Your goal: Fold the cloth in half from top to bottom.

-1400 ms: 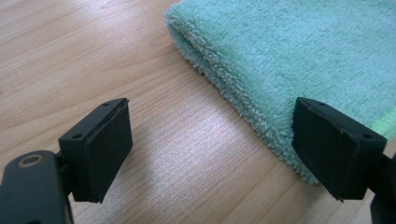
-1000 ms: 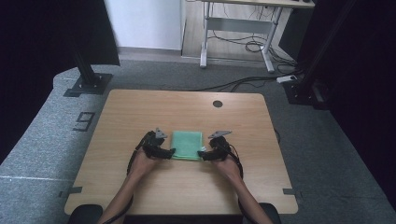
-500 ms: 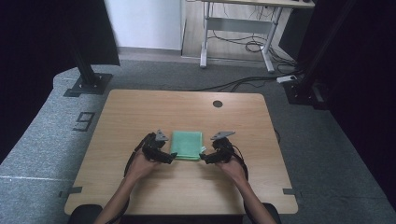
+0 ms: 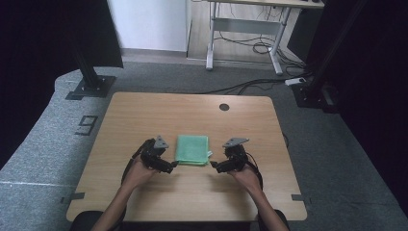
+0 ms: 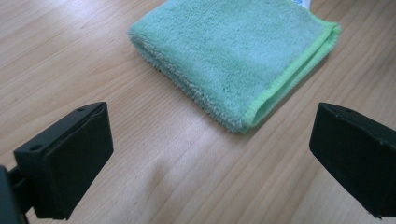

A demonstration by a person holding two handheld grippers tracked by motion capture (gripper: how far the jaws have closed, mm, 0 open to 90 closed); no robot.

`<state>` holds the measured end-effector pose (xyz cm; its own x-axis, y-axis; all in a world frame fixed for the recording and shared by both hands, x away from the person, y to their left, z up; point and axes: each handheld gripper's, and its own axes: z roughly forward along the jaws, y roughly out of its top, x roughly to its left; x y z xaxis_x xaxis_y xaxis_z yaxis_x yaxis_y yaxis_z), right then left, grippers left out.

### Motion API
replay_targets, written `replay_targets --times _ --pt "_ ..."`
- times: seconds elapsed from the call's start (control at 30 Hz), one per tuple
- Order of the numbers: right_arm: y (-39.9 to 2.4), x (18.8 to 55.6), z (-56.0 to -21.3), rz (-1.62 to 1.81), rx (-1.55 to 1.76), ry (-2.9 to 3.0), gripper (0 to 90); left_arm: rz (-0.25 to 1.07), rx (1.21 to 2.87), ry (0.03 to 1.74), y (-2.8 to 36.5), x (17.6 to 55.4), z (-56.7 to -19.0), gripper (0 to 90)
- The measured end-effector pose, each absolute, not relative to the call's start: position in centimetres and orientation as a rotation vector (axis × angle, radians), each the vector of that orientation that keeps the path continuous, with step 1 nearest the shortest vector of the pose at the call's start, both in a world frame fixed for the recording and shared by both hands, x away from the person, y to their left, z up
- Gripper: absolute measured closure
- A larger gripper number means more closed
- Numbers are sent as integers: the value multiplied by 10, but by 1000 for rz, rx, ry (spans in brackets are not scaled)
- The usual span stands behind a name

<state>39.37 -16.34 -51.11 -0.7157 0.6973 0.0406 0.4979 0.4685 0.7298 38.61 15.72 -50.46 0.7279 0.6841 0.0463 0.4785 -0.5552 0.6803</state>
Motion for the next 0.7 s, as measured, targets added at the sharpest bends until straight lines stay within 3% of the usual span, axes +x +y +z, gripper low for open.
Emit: replay_targets --times 0.7 --pt "-195 366 -503 1086 1029 2395 6 447 2213 923 206 355 -501 0"
